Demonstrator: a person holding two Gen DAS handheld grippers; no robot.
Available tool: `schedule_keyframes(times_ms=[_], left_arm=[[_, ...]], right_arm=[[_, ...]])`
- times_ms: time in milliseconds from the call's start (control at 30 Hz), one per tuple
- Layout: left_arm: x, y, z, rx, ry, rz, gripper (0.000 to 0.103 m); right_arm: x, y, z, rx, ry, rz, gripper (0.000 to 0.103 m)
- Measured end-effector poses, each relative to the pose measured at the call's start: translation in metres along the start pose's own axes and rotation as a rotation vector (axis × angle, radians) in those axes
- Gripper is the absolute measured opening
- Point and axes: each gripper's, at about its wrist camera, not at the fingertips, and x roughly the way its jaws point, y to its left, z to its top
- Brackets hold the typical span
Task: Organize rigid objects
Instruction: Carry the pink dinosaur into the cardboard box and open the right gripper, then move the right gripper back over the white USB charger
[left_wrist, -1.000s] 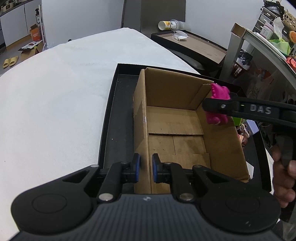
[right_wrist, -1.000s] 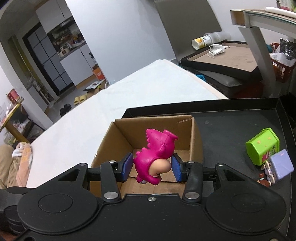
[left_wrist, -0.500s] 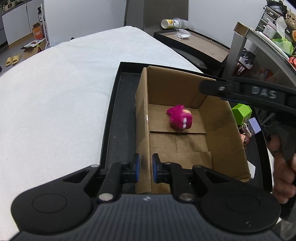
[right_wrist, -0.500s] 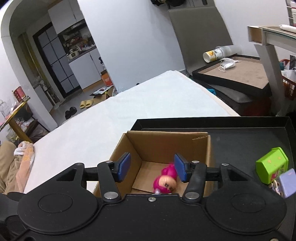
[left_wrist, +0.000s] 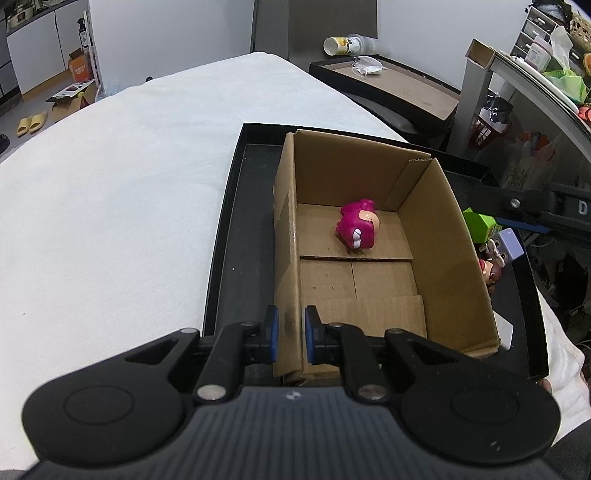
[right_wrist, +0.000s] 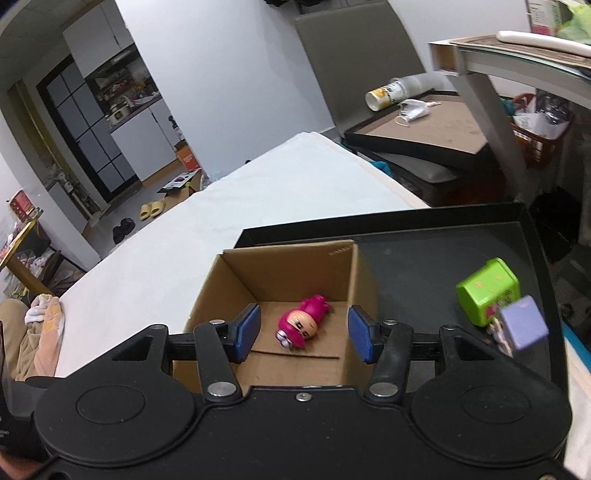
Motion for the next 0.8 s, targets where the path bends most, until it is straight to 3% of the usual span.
schedule_keyframes(times_ms=[367,800], left_arm=[[0.009,-0.004,-0.008,0.006,0.035,0.024,0.013],[0.004,-0.006,-0.010,0.007,0.019,0.033,0.012]], right_arm=[[-0.022,-0.025,-0.007,0.070,0.035,-0.052,0.052],[-0.049,-0.074,-0.018,0.219,0.073,-0.106,0.054]])
